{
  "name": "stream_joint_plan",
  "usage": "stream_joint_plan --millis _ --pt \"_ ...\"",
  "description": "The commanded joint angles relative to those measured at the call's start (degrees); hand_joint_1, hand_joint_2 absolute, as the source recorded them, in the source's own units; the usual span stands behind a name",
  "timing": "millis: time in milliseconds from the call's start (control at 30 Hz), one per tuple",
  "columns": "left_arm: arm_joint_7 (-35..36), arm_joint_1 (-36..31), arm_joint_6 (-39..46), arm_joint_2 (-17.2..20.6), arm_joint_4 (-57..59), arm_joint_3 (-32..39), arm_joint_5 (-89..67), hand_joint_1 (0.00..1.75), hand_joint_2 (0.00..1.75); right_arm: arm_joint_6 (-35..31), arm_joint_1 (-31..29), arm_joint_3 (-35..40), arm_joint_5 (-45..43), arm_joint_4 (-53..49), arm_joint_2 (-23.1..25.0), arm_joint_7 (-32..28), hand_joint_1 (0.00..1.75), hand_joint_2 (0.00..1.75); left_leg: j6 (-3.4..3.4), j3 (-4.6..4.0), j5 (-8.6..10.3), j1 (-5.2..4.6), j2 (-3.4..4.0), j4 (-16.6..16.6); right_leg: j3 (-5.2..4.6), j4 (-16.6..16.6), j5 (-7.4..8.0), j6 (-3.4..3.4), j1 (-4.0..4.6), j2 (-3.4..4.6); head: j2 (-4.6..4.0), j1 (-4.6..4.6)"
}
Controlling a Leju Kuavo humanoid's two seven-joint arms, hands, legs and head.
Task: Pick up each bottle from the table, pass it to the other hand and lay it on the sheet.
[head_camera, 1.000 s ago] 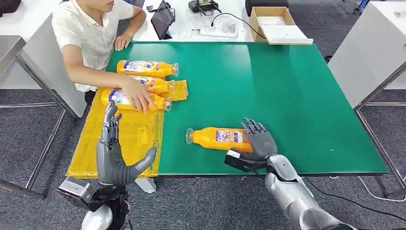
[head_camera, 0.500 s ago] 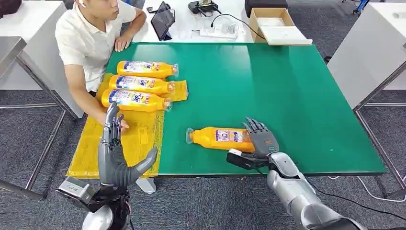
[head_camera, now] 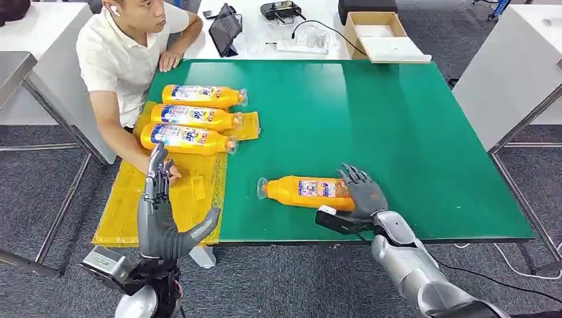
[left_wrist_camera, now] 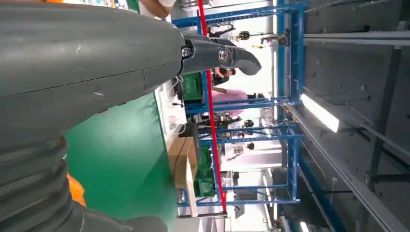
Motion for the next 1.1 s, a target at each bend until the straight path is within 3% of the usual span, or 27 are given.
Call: stream_joint_plan --millis 33,267,333,367,500,700,1100 --pt "0.2 -1.1 -0.2 1.2 2.5 -1.4 0.2 0.00 1.75 0.3 0.2 1.3 0.0 4.4 0.5 0.5 0.00 1.75 -0.13 0.17 -0.03 0.09 -0.01 -0.1 0.20 -0.1 -0.04 -0.15 0.10 -0.09 0.02 0.00" --pt "0.3 -1.5 -0.7 1.3 2.9 -1.7 0.3 0.00 1.75 2.1 0.0 0.9 -1.2 4.8 0.6 -1.0 0.00 1.75 -0.09 0.21 0.00 0.06 0.02 -0.1 0.22 -0.1 -0.02 -0.11 0.07 -0.09 0.02 0.00" --pt "0.4 -2.0 -1.0 1.3 3.4 -1.9 0.6 0.00 1.75 4.7 0.2 -0.4 -3.6 5.3 1.0 -3.0 1.55 1.75 -0.13 0.26 -0.01 0.10 0.02 -0.1 0.29 -0.1 -0.02 -0.16 0.12 -0.12 0.02 0.00" --pt "0.4 -2.2 -1.2 1.3 3.6 -1.9 0.8 0.00 1.75 5.1 0.3 -0.5 -3.9 5.4 1.1 -3.2 1.73 1.75 -0.09 0.25 0.00 0.07 0.01 0.0 0.28 -0.1 -0.02 -0.11 0.08 -0.10 0.02 0.00" --pt "0.6 -3.1 -2.3 1.5 4.2 -2.4 1.9 0.00 1.75 7.7 0.6 -2.7 -7.7 6.6 1.4 -5.2 1.75 1.75 -0.08 0.34 0.00 0.06 0.07 -0.1 0.34 -0.1 -0.02 -0.10 0.07 -0.06 0.00 0.02" --pt "1.7 -4.0 -4.8 1.6 5.3 -2.5 4.4 0.00 1.75 11.7 0.5 -2.5 -8.2 8.5 0.1 -3.2 1.75 1.75 -0.12 0.50 -0.05 0.07 0.13 -0.1 0.45 -0.1 -0.02 -0.12 0.10 0.03 0.00 0.00" --pt "2.0 -4.0 -5.4 1.7 5.6 -2.5 5.1 0.00 1.75 13.2 2.1 -4.4 -10.6 8.7 0.2 -4.3 1.75 1.75 -0.12 0.59 -0.05 0.13 0.09 -0.1 0.56 -0.2 -0.03 -0.14 0.19 0.02 0.02 0.02"
